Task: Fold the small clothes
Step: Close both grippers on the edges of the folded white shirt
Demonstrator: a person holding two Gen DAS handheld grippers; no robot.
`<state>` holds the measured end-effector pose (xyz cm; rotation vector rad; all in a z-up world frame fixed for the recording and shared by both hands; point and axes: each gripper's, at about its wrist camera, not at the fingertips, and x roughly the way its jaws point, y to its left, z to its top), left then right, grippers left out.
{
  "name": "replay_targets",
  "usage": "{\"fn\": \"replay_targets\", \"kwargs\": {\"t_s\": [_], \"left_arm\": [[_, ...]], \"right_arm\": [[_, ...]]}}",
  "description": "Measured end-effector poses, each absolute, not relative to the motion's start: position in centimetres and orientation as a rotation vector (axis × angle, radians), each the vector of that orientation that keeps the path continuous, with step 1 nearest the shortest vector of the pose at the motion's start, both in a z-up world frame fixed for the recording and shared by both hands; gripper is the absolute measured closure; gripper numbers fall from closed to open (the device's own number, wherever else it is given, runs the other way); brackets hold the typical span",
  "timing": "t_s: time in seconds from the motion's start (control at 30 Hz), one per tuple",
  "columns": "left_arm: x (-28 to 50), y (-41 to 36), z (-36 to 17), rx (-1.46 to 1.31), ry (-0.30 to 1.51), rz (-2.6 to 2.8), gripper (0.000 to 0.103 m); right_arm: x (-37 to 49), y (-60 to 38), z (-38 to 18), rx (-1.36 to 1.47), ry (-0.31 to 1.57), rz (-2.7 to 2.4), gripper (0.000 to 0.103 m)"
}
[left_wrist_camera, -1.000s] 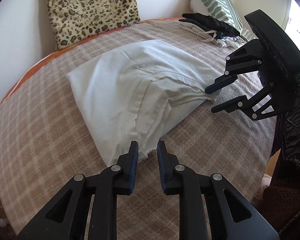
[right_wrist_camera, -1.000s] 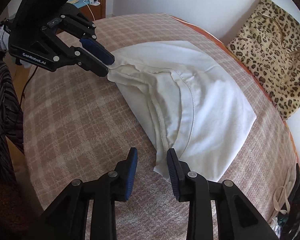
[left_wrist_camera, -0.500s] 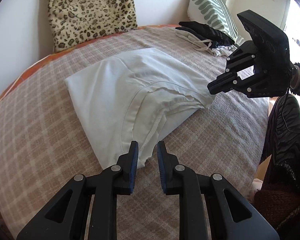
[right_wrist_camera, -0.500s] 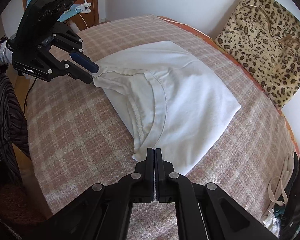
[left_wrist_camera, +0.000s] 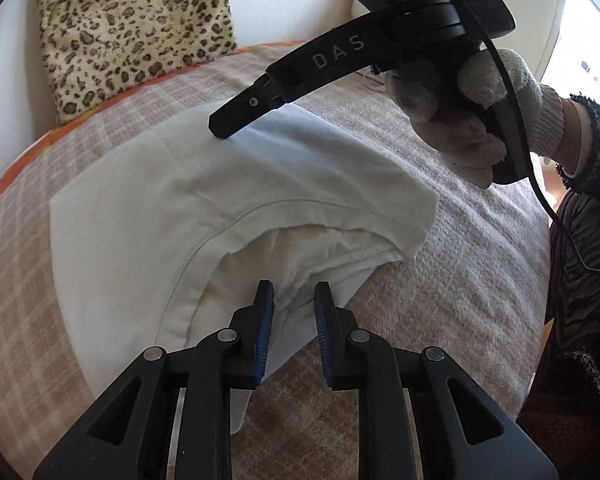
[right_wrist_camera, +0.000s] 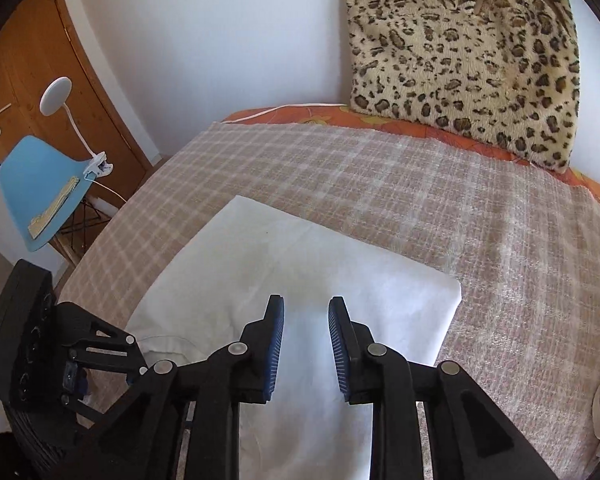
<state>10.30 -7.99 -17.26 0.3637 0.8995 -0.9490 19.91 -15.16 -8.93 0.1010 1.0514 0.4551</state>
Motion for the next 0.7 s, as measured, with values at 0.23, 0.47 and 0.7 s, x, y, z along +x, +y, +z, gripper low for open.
{"fn": "replay_targets", "kwargs": {"t_s": [0.23, 0.47, 0.7], "left_arm": [[10.5, -4.5, -12.7, 0.236, 0.867, -0.968, 0.081], [15.1, -3.9, -11.2, 0.183, 0.817, -0.856, 0.081], [17.3, -3.9, -13.7, 0.147, 0.864, -0.791, 0.081]], "right_arm": [[18.9, -16.5, -9.5, 0.098, 1.06, 0.472, 0.076], [19.8, -26.0, -9.4, 0.494, 0.99, 0.33, 0.064], [22.1, -27.3, -11.7, 0.6, 1.006, 0.305, 0.065]]}}
